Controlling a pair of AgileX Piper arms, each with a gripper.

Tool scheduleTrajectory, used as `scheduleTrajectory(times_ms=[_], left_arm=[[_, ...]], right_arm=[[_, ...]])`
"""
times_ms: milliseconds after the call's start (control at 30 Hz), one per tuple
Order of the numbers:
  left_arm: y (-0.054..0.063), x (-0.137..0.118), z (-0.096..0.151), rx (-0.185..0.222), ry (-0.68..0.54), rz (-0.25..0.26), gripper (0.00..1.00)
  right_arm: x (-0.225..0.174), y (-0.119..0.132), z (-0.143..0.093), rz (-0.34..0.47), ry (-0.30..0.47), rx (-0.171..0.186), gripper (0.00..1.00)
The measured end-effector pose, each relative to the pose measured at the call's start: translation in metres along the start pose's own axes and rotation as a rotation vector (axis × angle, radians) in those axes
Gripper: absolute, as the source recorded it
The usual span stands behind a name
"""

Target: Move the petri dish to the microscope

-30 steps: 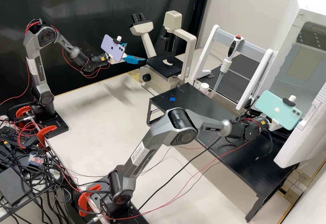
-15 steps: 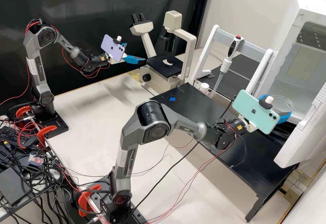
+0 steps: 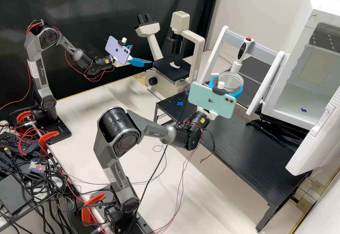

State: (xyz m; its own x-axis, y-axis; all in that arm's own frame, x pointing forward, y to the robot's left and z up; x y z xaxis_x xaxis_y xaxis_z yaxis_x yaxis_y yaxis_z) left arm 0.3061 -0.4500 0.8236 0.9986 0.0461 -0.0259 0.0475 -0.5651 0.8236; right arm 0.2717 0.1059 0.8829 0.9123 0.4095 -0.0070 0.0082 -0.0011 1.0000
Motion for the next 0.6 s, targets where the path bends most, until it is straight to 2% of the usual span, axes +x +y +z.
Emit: scheduleTrajectory(times_ms=[167, 233, 433, 600], left_arm=[[0.0, 0.0, 0.0, 0.0, 0.0, 0.0, 1.0], [0.0, 0.0, 0.0, 0.0, 0.0, 0.0, 1.0], [0.0, 0.0, 0.0, 0.0, 0.0, 0.0, 1.0], [0.0, 0.0, 0.0, 0.0, 0.0, 0.0, 1.0]], right_arm=[[0.002, -0.023, -0.031, -0.083, 0.111, 0.023, 0.0], [0.004, -0.031, -0.041, -0.103, 0.138, 0.049, 0.0], [0.005, -0.05, -0.059, -0.173, 0.187, 0.08, 0.0], [0.007, -0.067, -0.065, -0.225, 0.209, 0.066, 0.0]])
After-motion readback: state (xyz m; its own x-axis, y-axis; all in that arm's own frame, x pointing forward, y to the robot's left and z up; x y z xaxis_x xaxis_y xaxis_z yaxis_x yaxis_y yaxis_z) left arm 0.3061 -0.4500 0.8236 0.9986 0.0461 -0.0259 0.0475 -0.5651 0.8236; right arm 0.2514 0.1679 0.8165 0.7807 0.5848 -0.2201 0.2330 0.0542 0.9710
